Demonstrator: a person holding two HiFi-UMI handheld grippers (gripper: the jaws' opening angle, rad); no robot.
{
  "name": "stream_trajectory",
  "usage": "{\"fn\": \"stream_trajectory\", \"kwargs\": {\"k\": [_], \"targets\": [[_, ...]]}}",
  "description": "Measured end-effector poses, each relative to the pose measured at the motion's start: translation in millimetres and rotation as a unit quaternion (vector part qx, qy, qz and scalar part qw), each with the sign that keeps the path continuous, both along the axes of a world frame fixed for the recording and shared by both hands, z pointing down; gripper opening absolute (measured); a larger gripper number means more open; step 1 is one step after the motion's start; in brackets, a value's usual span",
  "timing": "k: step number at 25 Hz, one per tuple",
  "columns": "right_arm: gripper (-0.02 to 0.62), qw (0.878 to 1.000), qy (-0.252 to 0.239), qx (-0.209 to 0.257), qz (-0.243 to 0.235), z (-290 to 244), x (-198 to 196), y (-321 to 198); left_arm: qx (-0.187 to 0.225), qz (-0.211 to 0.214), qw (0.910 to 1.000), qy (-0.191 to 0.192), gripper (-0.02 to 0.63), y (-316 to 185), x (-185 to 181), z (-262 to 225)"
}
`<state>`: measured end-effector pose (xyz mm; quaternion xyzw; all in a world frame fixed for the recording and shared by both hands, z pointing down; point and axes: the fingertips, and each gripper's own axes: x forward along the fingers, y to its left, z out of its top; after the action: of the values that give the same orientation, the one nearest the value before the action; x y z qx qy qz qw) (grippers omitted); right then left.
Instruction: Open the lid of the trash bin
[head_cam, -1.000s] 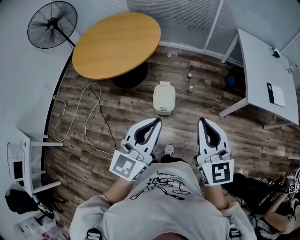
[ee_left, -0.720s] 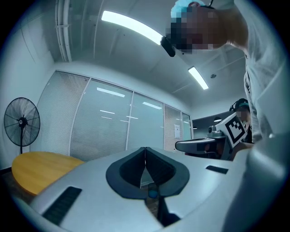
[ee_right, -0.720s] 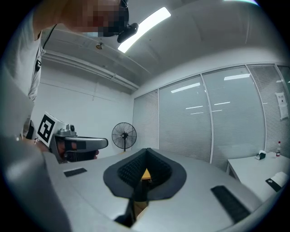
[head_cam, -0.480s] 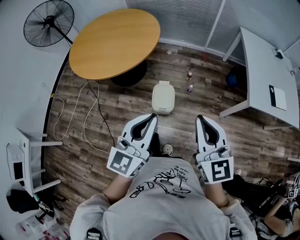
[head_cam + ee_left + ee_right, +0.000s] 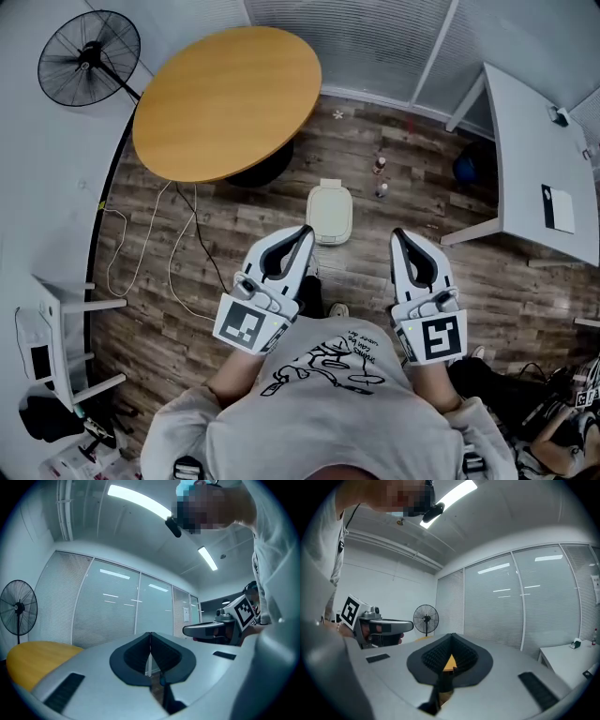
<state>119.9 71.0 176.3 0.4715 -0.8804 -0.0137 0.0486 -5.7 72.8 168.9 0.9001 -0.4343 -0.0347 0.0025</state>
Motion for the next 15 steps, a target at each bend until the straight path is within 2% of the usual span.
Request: {"fn": "stream_trajectory", "kwargs": {"k": [15], "targets": [[0.006, 1.000, 0.011, -0.006, 0.002, -3.7, -65.2, -118.1, -0.006, 0.014, 0.9999, 0.008, 0.020, -115.3, -61.3, -2.0]]}}
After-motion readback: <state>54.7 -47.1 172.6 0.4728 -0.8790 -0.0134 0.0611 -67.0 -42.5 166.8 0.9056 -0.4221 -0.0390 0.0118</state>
